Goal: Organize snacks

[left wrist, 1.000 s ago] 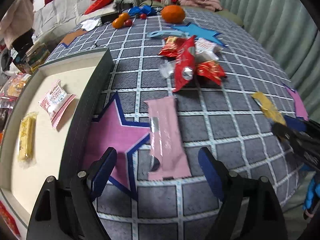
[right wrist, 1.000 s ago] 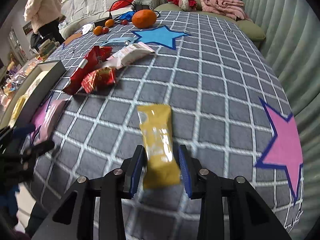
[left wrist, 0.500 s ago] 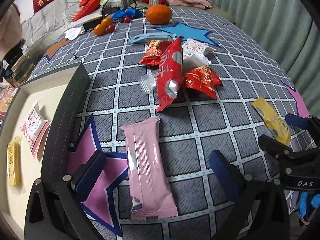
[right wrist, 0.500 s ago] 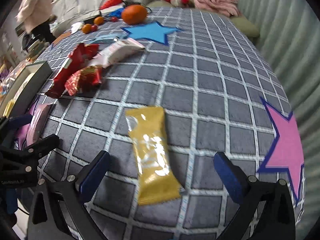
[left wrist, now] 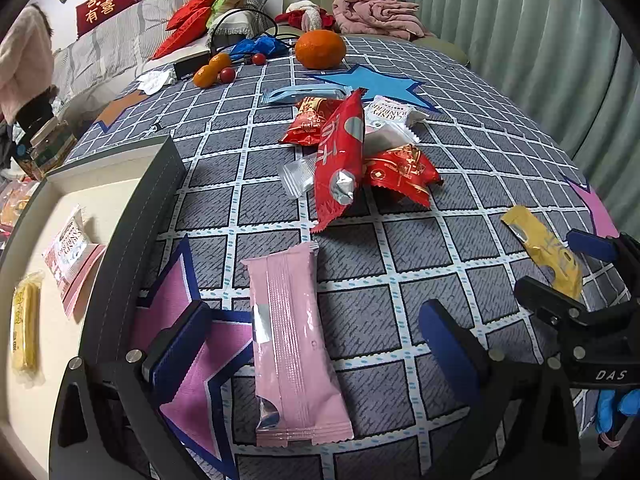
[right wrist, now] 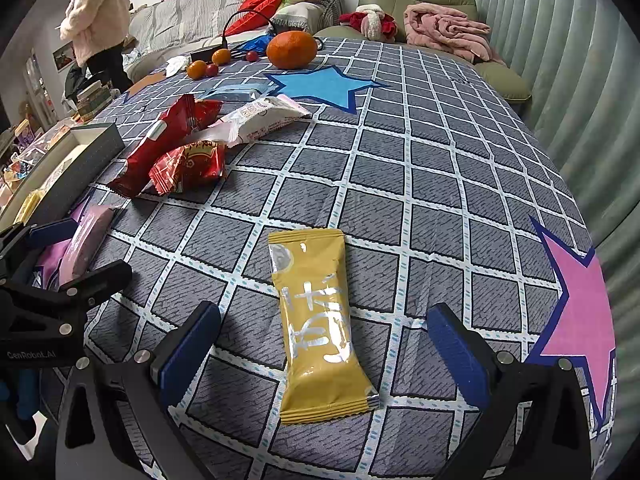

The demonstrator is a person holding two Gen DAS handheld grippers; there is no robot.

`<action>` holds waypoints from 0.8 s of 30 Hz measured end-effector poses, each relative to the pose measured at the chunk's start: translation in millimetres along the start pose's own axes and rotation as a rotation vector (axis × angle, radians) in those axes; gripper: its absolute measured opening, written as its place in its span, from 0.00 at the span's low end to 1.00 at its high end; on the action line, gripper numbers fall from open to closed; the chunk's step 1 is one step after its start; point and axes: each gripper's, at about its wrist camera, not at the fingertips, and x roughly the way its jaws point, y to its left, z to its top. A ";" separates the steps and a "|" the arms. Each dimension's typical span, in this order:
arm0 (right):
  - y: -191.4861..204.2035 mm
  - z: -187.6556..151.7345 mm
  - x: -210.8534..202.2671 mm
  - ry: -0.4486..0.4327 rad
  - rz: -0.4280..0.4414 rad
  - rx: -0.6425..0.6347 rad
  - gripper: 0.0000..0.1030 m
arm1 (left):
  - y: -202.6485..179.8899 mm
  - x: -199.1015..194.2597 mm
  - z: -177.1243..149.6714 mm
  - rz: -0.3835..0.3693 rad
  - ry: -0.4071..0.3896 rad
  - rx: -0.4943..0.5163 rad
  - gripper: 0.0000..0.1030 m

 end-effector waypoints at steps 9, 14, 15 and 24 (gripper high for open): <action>0.0 -1.7 -1.1 -0.002 0.000 0.000 1.00 | -0.3 -1.3 -1.7 0.001 -0.007 -0.002 1.00; 0.1 -1.8 -1.0 -0.003 0.000 0.000 1.00 | -0.3 -1.4 -2.0 0.002 -0.007 -0.002 1.00; 0.0 -1.9 -0.9 -0.003 0.000 0.000 1.00 | -0.3 -1.4 -2.1 0.002 -0.007 -0.002 1.00; 0.2 -2.5 -1.0 -0.004 0.000 0.000 1.00 | -0.3 -1.3 -2.8 0.001 -0.007 -0.002 1.00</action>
